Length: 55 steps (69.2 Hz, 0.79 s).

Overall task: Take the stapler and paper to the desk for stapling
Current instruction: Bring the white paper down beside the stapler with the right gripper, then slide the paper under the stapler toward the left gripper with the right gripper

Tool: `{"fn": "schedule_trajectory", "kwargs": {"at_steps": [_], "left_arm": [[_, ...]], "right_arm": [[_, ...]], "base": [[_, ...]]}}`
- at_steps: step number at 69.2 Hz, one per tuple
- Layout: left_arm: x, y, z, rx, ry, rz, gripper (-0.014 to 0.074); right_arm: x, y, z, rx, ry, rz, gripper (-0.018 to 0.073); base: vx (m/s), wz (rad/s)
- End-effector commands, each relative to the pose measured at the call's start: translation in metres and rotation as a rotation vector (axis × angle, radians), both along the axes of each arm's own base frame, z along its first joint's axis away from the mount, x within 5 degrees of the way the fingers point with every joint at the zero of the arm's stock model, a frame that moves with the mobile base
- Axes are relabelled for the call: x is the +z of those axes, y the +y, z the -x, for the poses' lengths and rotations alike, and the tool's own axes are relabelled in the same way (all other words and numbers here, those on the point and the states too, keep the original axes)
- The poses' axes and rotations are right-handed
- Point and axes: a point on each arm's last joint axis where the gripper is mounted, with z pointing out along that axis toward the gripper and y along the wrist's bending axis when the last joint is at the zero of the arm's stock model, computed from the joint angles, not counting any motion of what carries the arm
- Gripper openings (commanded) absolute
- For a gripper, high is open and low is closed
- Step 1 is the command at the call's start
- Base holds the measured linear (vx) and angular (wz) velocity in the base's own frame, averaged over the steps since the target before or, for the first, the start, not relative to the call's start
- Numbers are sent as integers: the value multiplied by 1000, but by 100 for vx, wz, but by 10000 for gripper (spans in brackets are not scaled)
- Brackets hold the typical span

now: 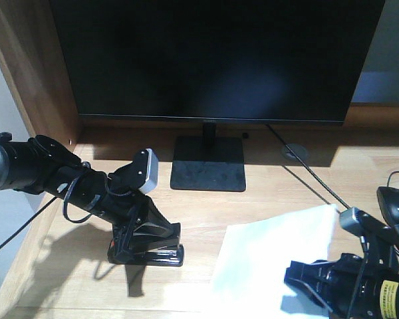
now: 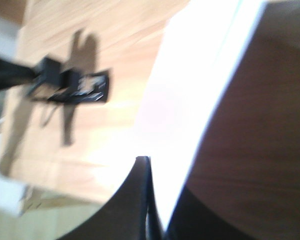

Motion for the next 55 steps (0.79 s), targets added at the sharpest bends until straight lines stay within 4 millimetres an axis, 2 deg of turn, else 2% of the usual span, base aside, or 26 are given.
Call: {"fn": "schedule_trajectory", "kwargs": {"at_steps": [1,17,26,43,55], "left_arm": [[24,-5,0,9,-27,68,-7],[24,-5,0,9,-27,68,-7],[24,-5,0,9,-27,68,-7],[24,-5,0,9,-27,68,-7],[24,-5,0,9,-27,68,-7]], "right_arm": [[7,-3,-7,-31,-53,34,-1],[-2,-7,-12,-3,-60,127,-1],[-10,-5,-21,55,-53,180,-1],[-3,5,-51,100,-88,165,-1],[0,12,-50,185,-120,138,-1]], "base": [[0,0],[0,0],[0,0],[0,0],[0,0]]}}
